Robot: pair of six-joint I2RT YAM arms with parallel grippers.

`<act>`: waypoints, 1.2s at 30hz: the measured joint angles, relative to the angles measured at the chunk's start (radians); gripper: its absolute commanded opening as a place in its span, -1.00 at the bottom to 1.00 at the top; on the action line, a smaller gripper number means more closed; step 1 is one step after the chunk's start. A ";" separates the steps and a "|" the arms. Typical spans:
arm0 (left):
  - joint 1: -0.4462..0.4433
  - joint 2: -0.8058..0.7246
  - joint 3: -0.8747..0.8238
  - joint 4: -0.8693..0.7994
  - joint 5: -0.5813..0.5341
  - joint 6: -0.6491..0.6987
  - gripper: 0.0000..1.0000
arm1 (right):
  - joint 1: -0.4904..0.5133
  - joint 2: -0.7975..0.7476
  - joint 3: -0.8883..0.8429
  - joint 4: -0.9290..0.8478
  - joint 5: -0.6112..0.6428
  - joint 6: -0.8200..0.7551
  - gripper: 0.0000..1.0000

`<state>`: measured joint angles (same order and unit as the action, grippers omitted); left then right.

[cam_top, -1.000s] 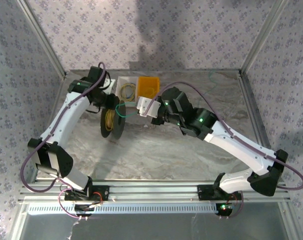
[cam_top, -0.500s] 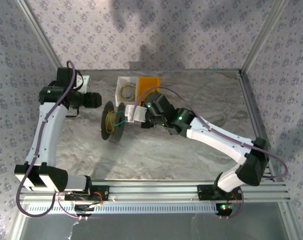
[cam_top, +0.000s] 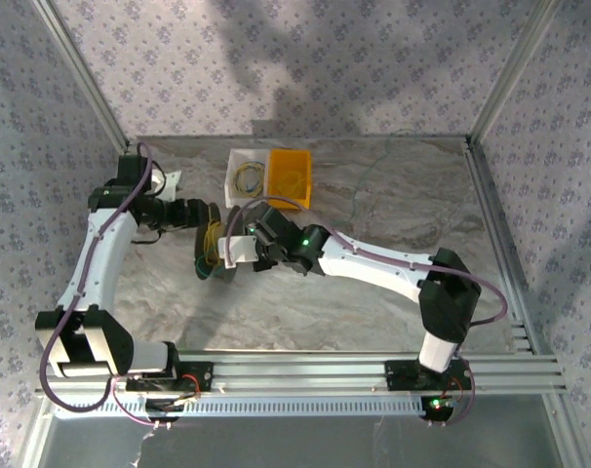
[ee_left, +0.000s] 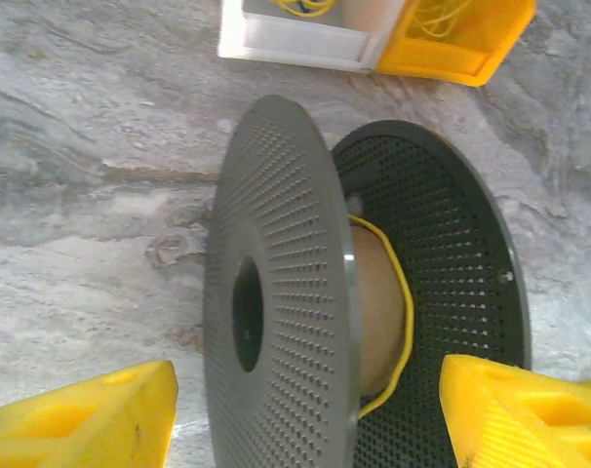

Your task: Wrap the cables

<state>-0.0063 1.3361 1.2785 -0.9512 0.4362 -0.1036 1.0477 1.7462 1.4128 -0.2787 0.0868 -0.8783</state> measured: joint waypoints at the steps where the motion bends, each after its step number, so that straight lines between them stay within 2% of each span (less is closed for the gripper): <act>1: 0.001 -0.004 -0.008 0.002 0.025 0.004 0.41 | 0.000 0.005 0.000 0.005 0.003 -0.003 -1.00; 5: 0.001 -0.006 -0.040 0.002 0.088 0.023 0.31 | -0.001 0.020 0.000 0.032 0.016 -0.021 -1.00; 11: 0.001 -0.007 -0.071 -0.012 0.124 0.043 0.30 | -0.003 0.046 0.024 0.060 0.035 -0.060 -1.00; 28: 0.001 -0.014 -0.083 -0.045 0.134 0.095 0.09 | -0.040 0.064 0.084 0.066 0.026 -0.110 -1.00; 36: -0.020 -0.001 -0.085 -0.069 0.079 0.108 0.05 | -0.052 0.094 0.109 0.066 0.003 -0.111 -1.00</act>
<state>-0.0261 1.3350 1.1938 -1.0199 0.5152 0.0040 0.9958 1.8404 1.5219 -0.2131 0.0895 -0.9894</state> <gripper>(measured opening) 0.528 0.075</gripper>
